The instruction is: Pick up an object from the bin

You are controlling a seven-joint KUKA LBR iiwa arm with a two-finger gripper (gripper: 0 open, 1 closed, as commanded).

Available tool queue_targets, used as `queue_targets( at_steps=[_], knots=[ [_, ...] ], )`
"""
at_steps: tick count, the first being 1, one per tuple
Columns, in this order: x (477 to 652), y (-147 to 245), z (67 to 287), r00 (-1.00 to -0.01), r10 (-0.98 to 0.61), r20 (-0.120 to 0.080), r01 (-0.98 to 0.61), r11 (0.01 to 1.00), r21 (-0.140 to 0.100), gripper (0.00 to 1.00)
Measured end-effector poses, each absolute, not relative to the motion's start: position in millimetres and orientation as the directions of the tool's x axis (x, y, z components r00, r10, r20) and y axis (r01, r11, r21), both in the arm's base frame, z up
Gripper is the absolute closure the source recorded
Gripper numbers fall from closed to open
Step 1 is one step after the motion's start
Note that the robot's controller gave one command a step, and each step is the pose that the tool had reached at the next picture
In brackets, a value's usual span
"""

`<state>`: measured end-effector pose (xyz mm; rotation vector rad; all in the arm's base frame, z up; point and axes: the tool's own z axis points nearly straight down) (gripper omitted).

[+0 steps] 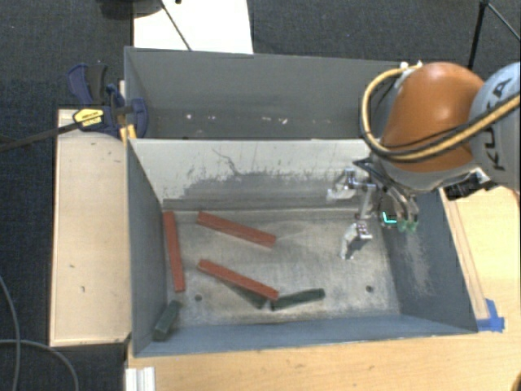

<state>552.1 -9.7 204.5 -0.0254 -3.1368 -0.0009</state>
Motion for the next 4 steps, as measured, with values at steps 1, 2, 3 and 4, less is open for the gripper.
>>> queue_targets(
  at_steps=[1, 2, 3, 4],
  knots=[
    [553.7, -10, 208, -1.000, 0.016, -0.003, 0.016, 1.000, 0.000, 0.00],
    [523.1, 44, 134, -0.996, -0.093, -0.006, -0.093, 0.996, 0.000, 0.00],
    [495.7, 55, 129, -0.995, -0.097, 0.003, -0.097, 0.995, 0.001, 0.00],
    [487.0, 61, 134, -0.973, -0.230, -0.003, -0.230, 0.973, 0.000, 0.00]
  ],
)
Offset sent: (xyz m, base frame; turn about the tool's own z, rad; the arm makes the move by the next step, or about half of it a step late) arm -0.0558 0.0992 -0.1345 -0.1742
